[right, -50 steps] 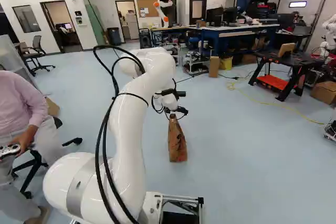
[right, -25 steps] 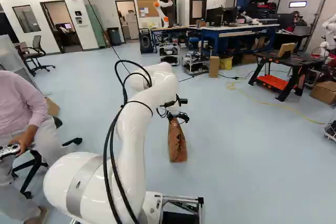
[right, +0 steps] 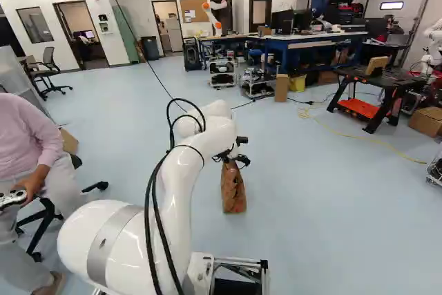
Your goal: Pick up the grocery bag from the ground
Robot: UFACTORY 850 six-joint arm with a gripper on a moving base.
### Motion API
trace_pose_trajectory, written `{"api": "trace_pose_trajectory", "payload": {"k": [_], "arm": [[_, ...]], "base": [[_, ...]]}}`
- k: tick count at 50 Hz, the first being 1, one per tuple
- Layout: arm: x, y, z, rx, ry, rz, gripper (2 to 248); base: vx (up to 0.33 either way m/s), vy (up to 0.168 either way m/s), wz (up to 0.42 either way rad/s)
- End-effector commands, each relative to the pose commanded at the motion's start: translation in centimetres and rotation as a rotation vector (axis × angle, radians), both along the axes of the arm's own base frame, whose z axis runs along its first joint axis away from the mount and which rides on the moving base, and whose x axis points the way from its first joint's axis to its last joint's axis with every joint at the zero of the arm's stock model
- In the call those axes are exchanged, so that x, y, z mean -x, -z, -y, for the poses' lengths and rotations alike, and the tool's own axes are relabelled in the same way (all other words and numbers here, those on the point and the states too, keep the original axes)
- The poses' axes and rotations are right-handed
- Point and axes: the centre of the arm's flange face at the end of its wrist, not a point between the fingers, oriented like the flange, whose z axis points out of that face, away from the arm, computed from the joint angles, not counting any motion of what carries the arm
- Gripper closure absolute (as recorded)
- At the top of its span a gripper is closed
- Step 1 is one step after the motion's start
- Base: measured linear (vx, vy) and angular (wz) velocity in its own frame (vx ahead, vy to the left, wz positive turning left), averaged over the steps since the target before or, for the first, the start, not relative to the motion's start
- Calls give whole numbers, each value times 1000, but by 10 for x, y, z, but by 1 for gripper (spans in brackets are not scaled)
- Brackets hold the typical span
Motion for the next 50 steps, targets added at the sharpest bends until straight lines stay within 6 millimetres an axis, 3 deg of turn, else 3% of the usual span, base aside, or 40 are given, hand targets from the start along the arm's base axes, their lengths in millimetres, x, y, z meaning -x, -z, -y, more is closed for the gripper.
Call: {"api": "trace_pose_trajectory", "payload": {"k": [14,30,31,35,36,40,41,46,47,50], "arm": [[-3,39,3,4,3,26,3],[-5,45,3,5,4,34,13],[-5,45,3,5,4,34,51],[-5,45,3,5,4,34,51],[-5,45,3,5,4,34,89],[-5,45,3,5,4,34,89],[-5,45,3,5,4,34,128],[-5,45,3,5,4,34,128],[-5,45,3,5,4,34,166],[-5,45,3,5,4,34,166]], "base": [[0,0,0],[0,0,0],[0,0,0],[0,0,0],[0,0,0],[0,0,0],[0,0,0],[0,0,0],[0,0,0],[0,0,0]]}}
